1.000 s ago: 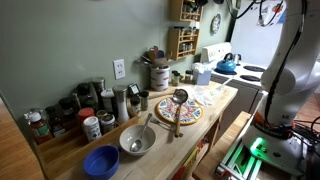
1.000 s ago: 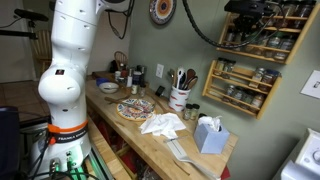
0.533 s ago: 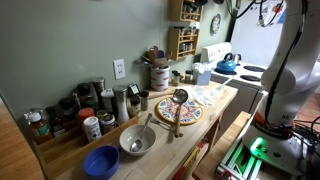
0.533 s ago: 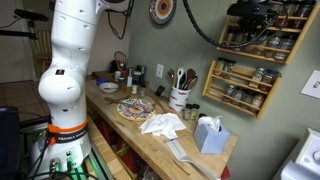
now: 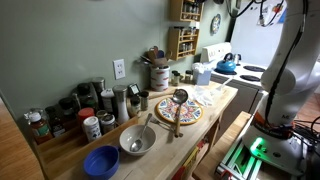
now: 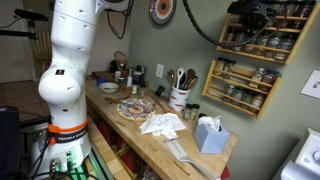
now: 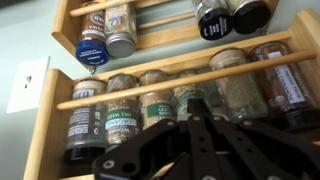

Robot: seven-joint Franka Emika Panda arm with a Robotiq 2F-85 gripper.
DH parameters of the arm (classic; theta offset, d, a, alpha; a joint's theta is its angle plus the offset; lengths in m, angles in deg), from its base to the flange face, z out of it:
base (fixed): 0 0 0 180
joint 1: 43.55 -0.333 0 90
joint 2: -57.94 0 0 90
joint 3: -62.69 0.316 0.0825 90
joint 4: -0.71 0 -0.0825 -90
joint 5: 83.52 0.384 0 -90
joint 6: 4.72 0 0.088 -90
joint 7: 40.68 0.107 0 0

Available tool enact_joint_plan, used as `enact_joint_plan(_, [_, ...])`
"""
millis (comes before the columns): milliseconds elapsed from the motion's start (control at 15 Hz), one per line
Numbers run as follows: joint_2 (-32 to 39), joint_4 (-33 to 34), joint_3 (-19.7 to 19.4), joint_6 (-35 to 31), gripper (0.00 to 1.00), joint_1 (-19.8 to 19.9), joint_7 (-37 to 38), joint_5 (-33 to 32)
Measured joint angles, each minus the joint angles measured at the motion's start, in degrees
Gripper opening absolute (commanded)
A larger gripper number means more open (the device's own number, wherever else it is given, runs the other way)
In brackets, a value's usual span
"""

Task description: Pick up the container with a green lid and put it on the third rack from the bottom

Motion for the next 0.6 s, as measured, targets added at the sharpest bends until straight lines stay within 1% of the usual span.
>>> enact_joint_plan(400, [0.0, -1.2, 1.3, -6.0, 0.0, -0.2, 0.5, 1.7])
enact_joint_plan(600, [0.0, -1.7, 1.9, -6.8, 0.0, -0.2, 0.5, 2.1])
